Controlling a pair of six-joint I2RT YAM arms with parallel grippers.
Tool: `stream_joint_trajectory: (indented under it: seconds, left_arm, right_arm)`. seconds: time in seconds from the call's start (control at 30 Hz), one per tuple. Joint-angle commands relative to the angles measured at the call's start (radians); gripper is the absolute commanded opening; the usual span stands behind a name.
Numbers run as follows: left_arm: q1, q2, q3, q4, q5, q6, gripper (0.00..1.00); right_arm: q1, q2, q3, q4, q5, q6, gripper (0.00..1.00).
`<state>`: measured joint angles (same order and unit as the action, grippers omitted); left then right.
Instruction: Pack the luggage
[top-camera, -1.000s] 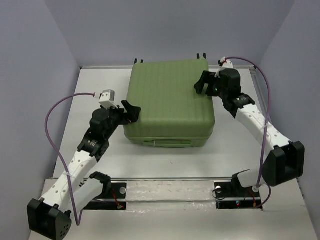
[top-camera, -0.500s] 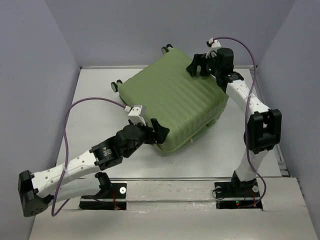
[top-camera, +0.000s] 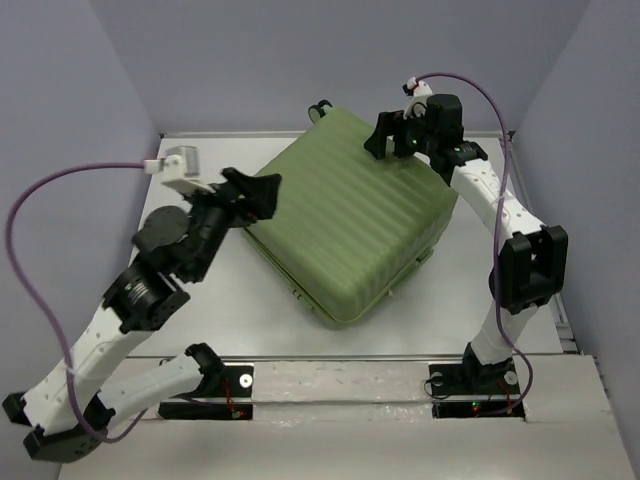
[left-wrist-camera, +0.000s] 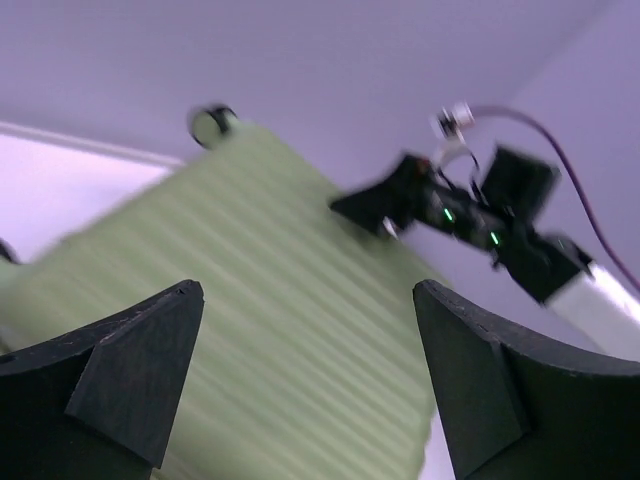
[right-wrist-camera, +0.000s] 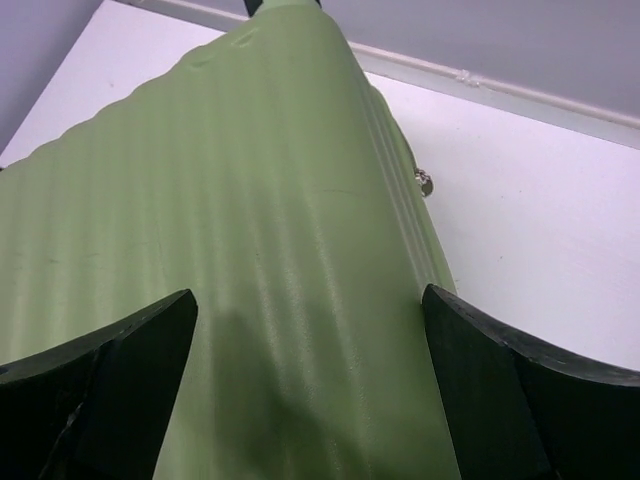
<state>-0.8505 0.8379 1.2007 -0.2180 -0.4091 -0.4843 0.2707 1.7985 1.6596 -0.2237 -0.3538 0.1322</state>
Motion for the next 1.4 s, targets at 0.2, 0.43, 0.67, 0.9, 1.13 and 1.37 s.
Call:
stream_joint_trajectory:
  seconds: [0.2,0.43,0.67,0.9,1.13,1.37]
  left_arm:
    - [0.661,0.107,-0.194,0.124,0.505,0.009,0.99]
    - [0.968,0.283,-0.314,0.319,0.834,-0.134,0.99]
    - [1.022,0.411,-0.392,0.546,0.986,-0.261,0.99]
    - [1.027,0.516,-0.406,0.660,1.009,-0.373,0.99]
    - [1.027,0.613,-0.377,0.744,1.010,-0.447,0.99]
    - [1.025,0.702,-0.323,0.787,1.017,-0.490,0.99]
  right_arm:
    - [0.079,-0.306,-0.110,-0.088,-0.065,0.053,0.99]
    - [0.079,-0.484,-0.282,-0.063,-0.014,0.029,1.00]
    - [0.079,-0.645,-0.489,0.049,-0.137,0.098,1.00]
    - [0.079,-0.700,-0.575,0.080,-0.174,0.116,0.99]
    - [0.097,-0.761,-0.659,0.104,-0.183,0.138,0.99]
    - [0.097,-0.800,-0.702,0.101,-0.174,0.141,0.99]
